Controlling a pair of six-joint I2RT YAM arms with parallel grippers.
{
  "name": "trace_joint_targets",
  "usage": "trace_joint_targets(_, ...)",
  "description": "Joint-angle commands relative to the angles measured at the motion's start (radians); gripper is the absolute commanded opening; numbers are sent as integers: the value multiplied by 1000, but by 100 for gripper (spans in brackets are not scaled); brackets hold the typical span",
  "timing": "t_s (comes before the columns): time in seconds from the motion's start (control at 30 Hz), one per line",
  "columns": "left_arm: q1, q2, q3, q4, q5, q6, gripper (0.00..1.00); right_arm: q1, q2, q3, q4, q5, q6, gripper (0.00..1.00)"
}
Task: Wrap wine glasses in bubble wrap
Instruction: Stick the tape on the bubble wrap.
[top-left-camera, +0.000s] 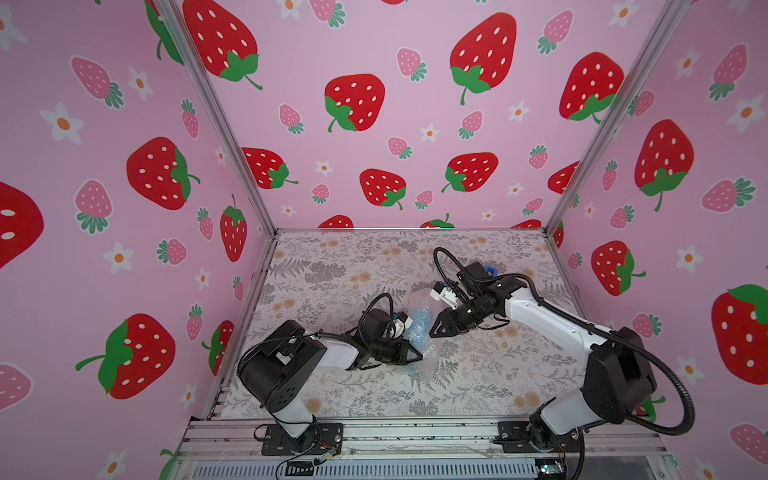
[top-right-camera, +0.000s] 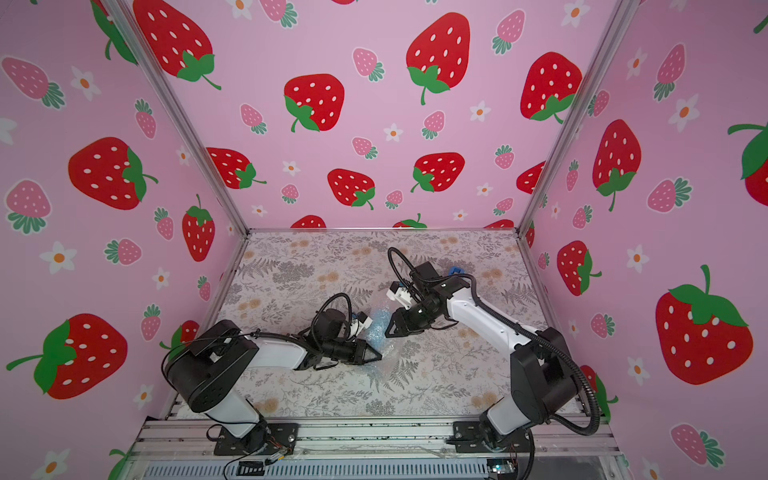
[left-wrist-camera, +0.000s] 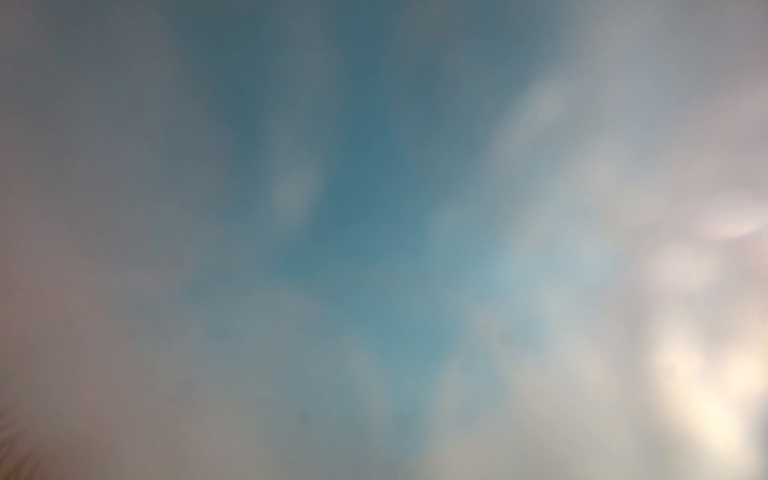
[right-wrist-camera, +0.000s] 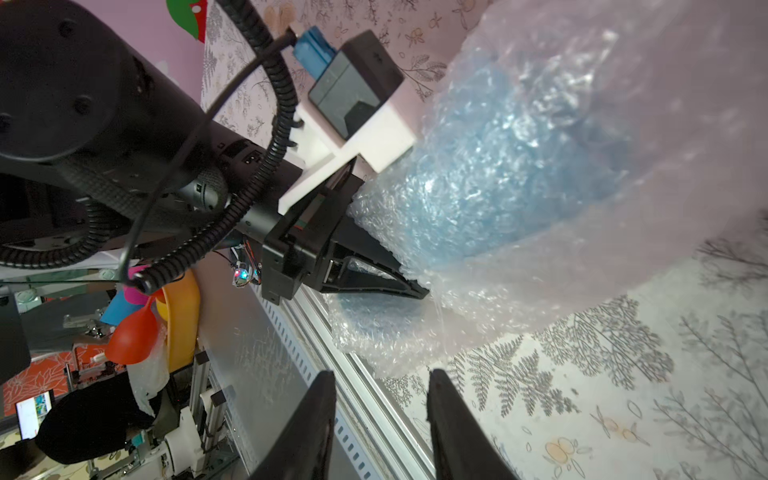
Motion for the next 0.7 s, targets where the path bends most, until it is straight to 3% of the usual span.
trace_joint_targets(0.0,-3,0,8,-3,18,23,0,36,16,-19,141,-73,14,35)
trace_joint_targets(0.2,-3,-15,8,-12,17,22,0,46,79,-20,230,-32,51,26)
trace_joint_targets(0.67,-3,-29,13,-36,13,33,0,46,196,-2,294,2,87,26)
